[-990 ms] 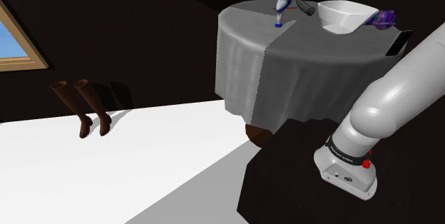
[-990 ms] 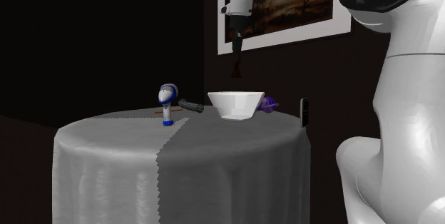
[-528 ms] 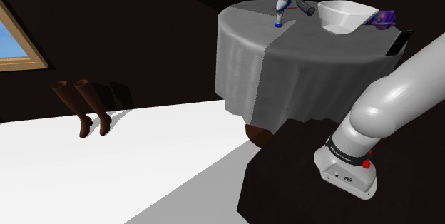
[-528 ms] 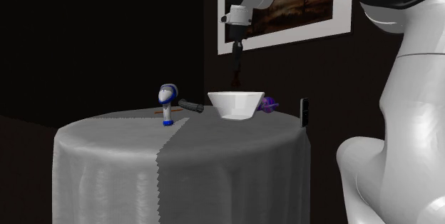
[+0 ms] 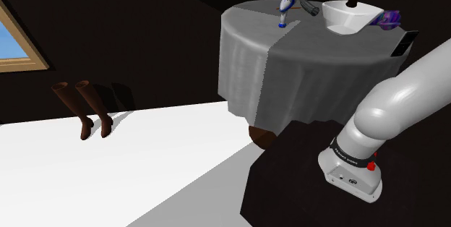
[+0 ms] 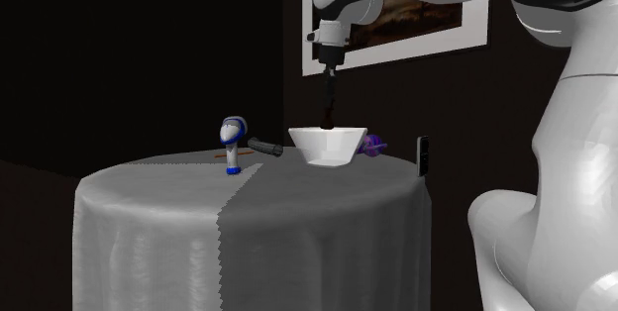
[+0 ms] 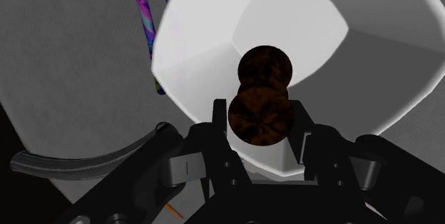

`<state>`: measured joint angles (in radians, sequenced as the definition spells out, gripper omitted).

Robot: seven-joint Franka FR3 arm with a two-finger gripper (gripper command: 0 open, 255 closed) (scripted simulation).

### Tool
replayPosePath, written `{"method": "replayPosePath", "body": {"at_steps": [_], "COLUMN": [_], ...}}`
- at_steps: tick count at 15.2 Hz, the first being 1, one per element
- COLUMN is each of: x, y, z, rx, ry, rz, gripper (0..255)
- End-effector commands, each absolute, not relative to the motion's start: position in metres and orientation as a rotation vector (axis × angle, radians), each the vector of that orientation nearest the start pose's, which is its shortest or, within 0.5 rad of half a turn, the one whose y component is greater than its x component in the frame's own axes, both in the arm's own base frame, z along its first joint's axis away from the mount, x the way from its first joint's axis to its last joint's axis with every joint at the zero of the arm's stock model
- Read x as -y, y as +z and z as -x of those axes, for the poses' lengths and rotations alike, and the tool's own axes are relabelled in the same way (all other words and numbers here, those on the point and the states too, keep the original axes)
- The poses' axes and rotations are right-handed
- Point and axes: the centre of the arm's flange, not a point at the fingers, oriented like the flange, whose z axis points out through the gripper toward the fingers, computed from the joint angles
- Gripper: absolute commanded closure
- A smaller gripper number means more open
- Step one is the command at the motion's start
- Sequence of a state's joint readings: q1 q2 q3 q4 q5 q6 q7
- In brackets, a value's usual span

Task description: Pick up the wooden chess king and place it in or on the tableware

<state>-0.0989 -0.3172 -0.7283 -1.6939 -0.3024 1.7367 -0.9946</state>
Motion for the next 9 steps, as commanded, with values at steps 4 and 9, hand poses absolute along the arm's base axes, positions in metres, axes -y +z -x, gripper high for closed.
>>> {"method": "replayPosePath", "body": {"at_steps": [4,9], "x": [0.4257,0.4257], "y": [0.6979,0.6979], "z": [-0.2653,-0.2653], "rx": [0.291,0.291], "ry": [-0.171,-0.171], "rz": [3.403,3.403], "gripper": [255,0]}}
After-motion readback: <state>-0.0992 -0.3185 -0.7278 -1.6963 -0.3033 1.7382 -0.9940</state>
